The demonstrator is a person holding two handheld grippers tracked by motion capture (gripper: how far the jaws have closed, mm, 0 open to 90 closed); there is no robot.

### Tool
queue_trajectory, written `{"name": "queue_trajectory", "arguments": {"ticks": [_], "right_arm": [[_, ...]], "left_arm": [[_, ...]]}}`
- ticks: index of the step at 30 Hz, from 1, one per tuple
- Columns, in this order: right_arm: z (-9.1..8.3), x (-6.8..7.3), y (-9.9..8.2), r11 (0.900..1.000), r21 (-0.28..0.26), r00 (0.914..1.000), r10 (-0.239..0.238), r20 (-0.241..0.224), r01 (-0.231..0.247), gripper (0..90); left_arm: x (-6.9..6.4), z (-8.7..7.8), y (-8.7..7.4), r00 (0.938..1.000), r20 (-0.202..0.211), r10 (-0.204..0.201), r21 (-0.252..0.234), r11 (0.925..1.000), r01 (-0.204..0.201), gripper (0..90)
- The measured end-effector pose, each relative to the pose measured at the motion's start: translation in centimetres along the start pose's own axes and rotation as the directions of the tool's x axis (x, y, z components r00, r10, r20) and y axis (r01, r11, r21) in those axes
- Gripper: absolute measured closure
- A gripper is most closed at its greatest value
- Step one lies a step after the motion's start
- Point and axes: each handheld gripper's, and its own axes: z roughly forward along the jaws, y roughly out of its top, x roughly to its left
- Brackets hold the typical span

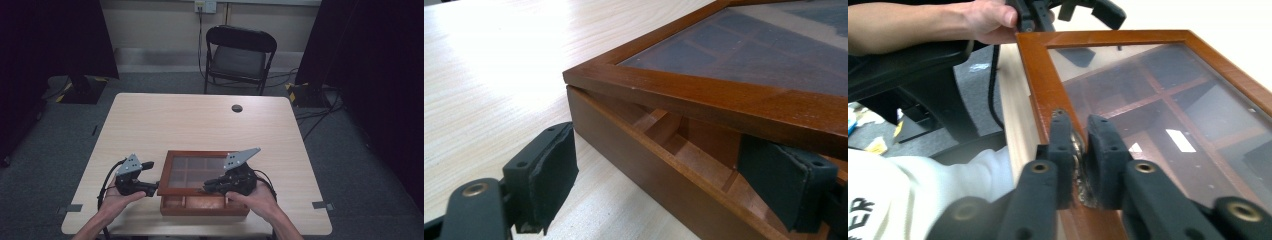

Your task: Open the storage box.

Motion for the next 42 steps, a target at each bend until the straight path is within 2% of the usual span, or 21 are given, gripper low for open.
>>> {"name": "queue_trajectory", "arguments": {"ticks": [3, 8, 12, 14, 16, 20, 25, 27, 29, 32, 33, 42], "right_arm": [[-0.5, -0.1, -0.3, 0.9997, -0.020, 0.9995, 0.012, 0.028, -0.012, 67.0], [-2.1, -0.6, -1.2, 0.9981, -0.032, 0.9948, 0.056, 0.085, -0.053, 44.5], [-3.4, -1.1, -2.0, 0.9962, -0.040, 0.9900, 0.082, 0.115, -0.078, 33.9], [-4.0, -1.4, -2.4, 0.9949, -0.048, 0.9878, 0.094, 0.124, -0.089, 32.5], [-4.5, -1.6, -2.7, 0.9937, -0.058, 0.9855, 0.103, 0.134, -0.096, 30.7], [-5.2, -1.8, -3.4, 0.9903, -0.091, 0.9818, 0.118, 0.149, -0.105, 27.8], [-5.5, -1.6, -3.5, 0.9896, -0.096, 0.9796, 0.121, 0.160, -0.107, 26.5], [-5.5, -1.7, -3.5, 0.9876, -0.094, 0.9760, 0.140, 0.167, -0.126, 25.3], [-5.6, -1.7, -3.5, 0.9874, -0.107, 0.9767, 0.134, 0.168, -0.117, 25.5], [-5.9, -1.5, -3.4, 0.9881, -0.110, 0.9777, 0.125, 0.169, -0.107, 23.7], [-6.0, -1.5, -3.3, 0.9880, -0.112, 0.9776, 0.124, 0.170, -0.106, 22.5], [-6.8, -1.4, -3.4, 0.9893, -0.126, 0.9724, 0.099, 0.211, -0.074, 15.6]], "left_arm": [[-0.1, 0.1, 0.0, 1.0000, 0.001, 0.007, 0.016, 0.9998, -0.007, 15.7], [-0.1, 0.0, 0.2, 1.0000, 0.000, 0.005, 0.004, 1.0000, -0.005, 16.3], [-0.1, -0.2, 0.4, 0.9999, 0.002, 0.010, -0.011, 0.9999, -0.010, 17.8], [-0.2, -0.3, 0.5, 0.9999, 0.010, -0.004, -0.019, 0.9998, 0.005, 18.9], [-0.3, -0.5, 0.7, 0.9999, 0.011, 0.002, -0.030, 0.9995, -0.002, 24.5], [-0.6, -0.5, 1.2, 0.9997, 0.023, -0.009, -0.042, 0.9991, 0.010, 24.0], [-0.5, -0.6, 1.7, 0.9995, 0.030, -0.005, -0.061, 0.9981, 0.007, 24.3], [-0.3, -0.6, 1.8, 0.9994, 0.034, -0.005, -0.069, 0.9976, 0.007, 25.4], [-0.3, -0.7, 1.9, 0.9993, 0.034, -0.015, -0.073, 0.9972, 0.017, 25.8], [-0.3, -0.7, 2.1, 0.9992, 0.040, -0.002, -0.075, 0.9972, 0.005, 27.3], [-0.3, -0.7, 2.2, 0.9992, 0.039, -0.010, -0.076, 0.9970, 0.013, 27.3], [-0.3, -0.9, 3.2, 0.9986, 0.053, 0.007, -0.094, 0.9955, -0.002, 26.1]]}}
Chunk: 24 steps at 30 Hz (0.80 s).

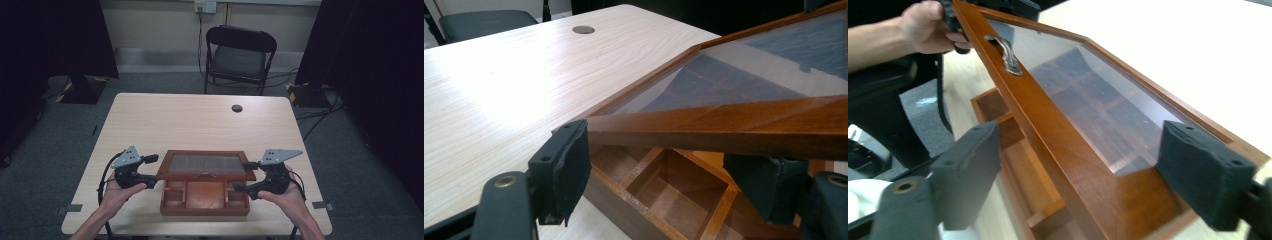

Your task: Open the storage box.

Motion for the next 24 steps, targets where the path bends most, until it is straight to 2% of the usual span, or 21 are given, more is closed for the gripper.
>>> {"name": "queue_trajectory", "arguments": {"ticks": [4, 8, 9, 13, 15, 18, 21, 24], "right_arm": [[-0.2, -0.3, 0.0, 0.9999, 0.009, 0.9993, -0.005, 0.038, 0.004, 15.1], [-0.3, -0.7, 0.0, 0.9999, 0.010, 0.9985, -0.003, 0.055, 0.003, 15.1], [-0.4, -0.8, 0.0, 0.9999, 0.010, 0.9972, -0.006, 0.074, 0.005, 15.0], [-0.3, -1.2, -0.3, 0.9999, -0.017, 0.9942, 0.005, 0.107, -0.003, 15.0], [-0.2, -1.5, -0.4, 0.9997, -0.021, 0.9939, 0.013, 0.110, -0.011, 15.0], [0.1, -1.9, -0.5, 0.9998, -0.010, 0.9930, 0.021, 0.116, -0.020, 15.2], [0.1, -2.2, -0.3, 0.9994, -0.025, 0.9919, 0.026, 0.124, -0.023, 16.2], [0.2, -2.6, 0.0, 0.9990, -0.035, 0.9924, 0.031, 0.119, -0.027, 18.5]], "left_arm": [[0.0, 0.1, 0.3, 1.0000, 0.001, 0.004, -0.003, 1.0000, -0.004, 25.1], [0.1, 0.0, 0.6, 1.0000, 0.003, 0.001, 0.001, 1.0000, -0.001, 25.4], [0.2, 0.0, 0.7, 1.0000, 0.005, -0.005, -0.002, 1.0000, 0.005, 25.7], [0.2, 0.0, 1.2, 0.9999, 0.014, 0.000, -0.003, 1.0000, 0.000, 26.3], [0.2, 0.0, 1.3, 0.9999, 0.014, 0.006, 0.001, 1.0000, -0.006, 26.4], [0.2, 0.0, 1.4, 1.0000, 0.001, -0.004, -0.006, 1.0000, 0.004, 25.2], [0.3, 0.1, 1.4, 0.9998, -0.015, -0.011, -0.008, 0.9999, 0.010, 21.0], [0.4, 0.1, 1.6, 0.9995, -0.014, -0.027, -0.018, 0.9995, 0.027, 21.9]]}}
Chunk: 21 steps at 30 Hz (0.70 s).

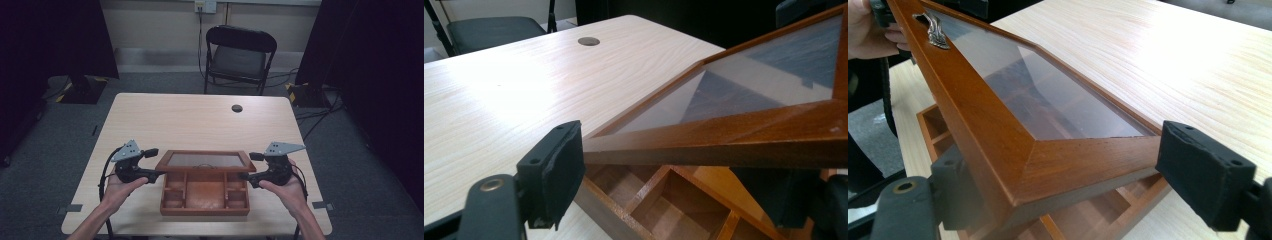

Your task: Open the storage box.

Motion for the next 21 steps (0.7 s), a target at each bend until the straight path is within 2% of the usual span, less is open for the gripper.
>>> {"name": "queue_trajectory", "arguments": {"ticks": [3, 10, 12, 14, 21], "right_arm": [[0.2, -0.3, 0.2, 0.9999, -0.010, 0.9999, 0.008, -0.009, -0.008, 21.5], [0.5, -0.8, 0.7, 0.9986, -0.049, 0.9995, 0.017, -0.028, -0.018, 30.2], [0.5, -0.9, 1.0, 0.9984, -0.052, 0.9994, 0.023, -0.028, -0.024, 32.4], [0.6, -1.1, 1.2, 0.9978, -0.057, 0.9984, 0.030, -0.047, -0.033, 35.2], [1.0, -1.7, 2.1, 0.9965, -0.069, 0.9978, 0.045, -0.049, -0.048, 37.6]], "left_arm": [[0.2, 0.0, 0.4, 1.0000, 0.002, -0.003, 0.004, 1.0000, 0.003, 22.5], [0.5, 0.1, 1.0, 0.9996, 0.027, -0.010, 0.001, 0.9999, 0.010, 30.5], [0.7, 0.2, 1.2, 0.9999, 0.006, -0.012, 0.011, 0.9999, 0.012, 31.7], [0.7, 0.4, 1.4, 0.9997, -0.006, -0.025, 0.020, 0.9995, 0.025, 33.1], [1.1, 0.7, 2.1, 0.9997, -0.009, -0.022, 0.006, 0.9997, 0.022, 37.4]]}}
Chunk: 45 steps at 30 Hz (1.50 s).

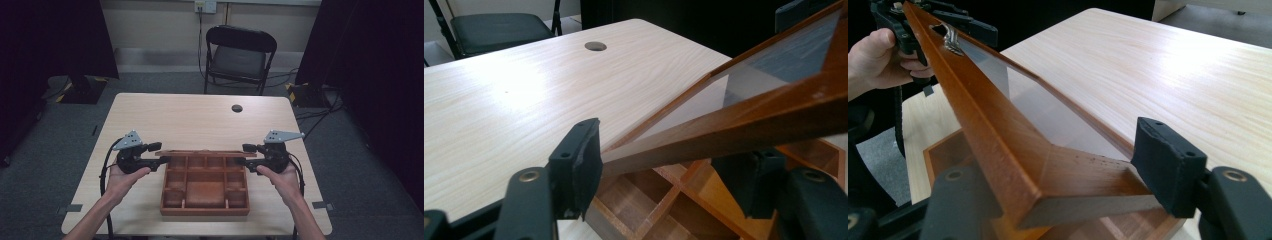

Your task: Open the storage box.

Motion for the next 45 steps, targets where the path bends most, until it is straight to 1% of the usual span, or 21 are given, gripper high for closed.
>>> {"name": "queue_trajectory", "arguments": {"ticks": [3, 4, 5, 7, 11, 14, 17, 18, 21, 23, 25, 26, 30, 33, 35, 36, 38, 39, 41, 43, 45], "right_arm": [[0.2, -0.2, 0.4, 0.9999, -0.008, 1.0000, 0.007, -0.003, -0.007, 39.2], [0.3, -0.3, 0.5, 0.9999, -0.008, 1.0000, 0.007, -0.004, -0.007, 39.6], [0.4, -0.3, 0.6, 0.9999, -0.011, 0.9999, 0.010, -0.006, -0.010, 39.8], [0.6, -0.5, 0.8, 0.9999, -0.008, 0.9999, 0.011, 0.000, -0.011, 39.9], [0.9, -0.8, 1.0, 0.9997, -0.012, 0.9998, 0.020, 0.003, -0.020, 39.9], [1.2, -1.2, 1.2, 0.9994, -0.023, 0.9996, 0.025, 0.012, -0.025, 39.8], [1.4, -1.6, 1.3, 0.9990, -0.026, 0.9993, 0.036, 0.013, -0.036, 40.1], [1.4, -1.7, 1.3, 0.9990, -0.027, 0.9992, 0.036, 0.015, -0.036, 40.4], [1.6, -2.1, 1.4, 0.9988, -0.030, 0.9992, 0.039, 0.013, -0.038, 40.9], [1.7, -2.2, 1.4, 0.9985, -0.035, 0.9990, 0.043, 0.012, -0.043, 41.0], [1.9, -2.4, 1.5, 0.9984, -0.035, 0.9988, 0.046, 0.015, -0.045, 41.1], [2.0, -2.5, 1.5, 0.9983, -0.034, 0.9986, 0.049, 0.018, -0.048, 41.1], [2.4, -3.0, 1.5, 0.9979, -0.037, 0.9982, 0.055, 0.025, -0.054, 40.7], [2.7, -3.4, 1.4, 0.9965, -0.056, 0.9973, 0.064, 0.035, -0.062, 40.4], [3.0, -3.6, 1.4, 0.9972, -0.046, 0.9974, 0.061, 0.040, -0.059, 40.0], [3.1, -3.6, 1.3, 0.9974, -0.042, 0.9973, 0.061, 0.041, -0.059, 40.0], [3.3, -3.8, 1.2, 0.9974, -0.036, 0.9971, 0.064, 0.041, -0.062, 40.0], [3.4, -3.9, 1.2, 0.9975, -0.031, 0.9970, 0.065, 0.041, -0.064, 39.8], [3.6, -4.1, 1.2, 0.9973, -0.029, 0.9966, 0.069, 0.045, -0.068, 40.1], [3.8, -4.3, 1.1, 0.9971, -0.028, 0.9960, 0.072, 0.051, -0.071, 40.3], [3.9, -4.5, 1.1, 0.9965, -0.031, 0.9952, 0.079, 0.057, -0.078, 40.7]], "left_arm": [[0.3, 0.2, 0.1, 0.9998, 0.013, -0.016, -0.006, 0.9999, 0.016, 39.4], [0.4, 0.2, 0.2, 0.9998, 0.018, -0.009, 0.000, 1.0000, 0.009, 40.0], [0.4, 0.3, 0.3, 0.9997, 0.020, -0.016, -0.008, 0.9998, 0.016, 40.8], [0.5, 0.5, 0.5, 0.9996, 0.027, -0.012, -0.006, 0.9999, 0.012, 41.7], [0.7, 0.7, 0.9, 0.9997, 0.025, -0.004, -0.010, 0.9999, 0.004, 42.3], [0.9, 1.1, 1.0, 0.9993, 0.033, -0.016, -0.022, 0.9996, 0.016, 43.3], [1.1, 1.4, 1.2, 0.9991, 0.036, -0.024, -0.020, 0.9995, 0.024, 44.0], [1.1, 1.6, 1.2, 0.9991, 0.035, -0.026, -0.023, 0.9994, 0.026, 43.7], [1.2, 1.9, 1.3, 0.9995, 0.026, -0.017, -0.004, 0.9999, 0.017, 43.5], [1.3, 2.2, 1.3, 0.9996, 0.022, -0.020, 0.004, 0.9998, 0.020, 43.5], [1.4, 2.5, 1.2, 0.9995, 0.024, -0.022, 0.001, 0.9998, 0.022, 43.7], [1.5, 2.6, 1.2, 0.9991, 0.026, -0.033, -0.004, 0.9994, 0.033, 44.0], [1.6, 3.1, 1.4, 0.9993, 0.023, -0.031, -0.003, 0.9995, 0.031, 45.2], [1.8, 3.3, 1.5, 0.9994, 0.014, -0.030, -0.006, 0.9995, 0.031, 46.5], [1.9, 3.5, 1.6, 0.9991, 0.016, -0.039, -0.010, 0.9992, 0.040, 48.0], [2.0, 3.4, 1.6, 0.9995, 0.012, -0.028, 0.002, 0.9996, 0.028, 48.1], [2.1, 3.6, 1.5, 0.9994, 0.011, -0.033, 0.000, 0.9995, 0.033, 48.7], [2.2, 3.6, 1.5, 0.9997, 0.005, -0.024, 0.013, 0.9996, 0.024, 49.0], [2.4, 3.7, 1.4, 0.9992, 0.006, -0.040, 0.005, 0.9992, 0.040, 49.2], [2.6, 3.9, 1.4, 0.9992, 0.004, -0.039, 0.008, 0.9992, 0.039, 49.3], [2.6, 4.1, 1.4, 0.9986, 0.000, -0.054, 0.001, 0.9986, 0.054, 49.8]]}}
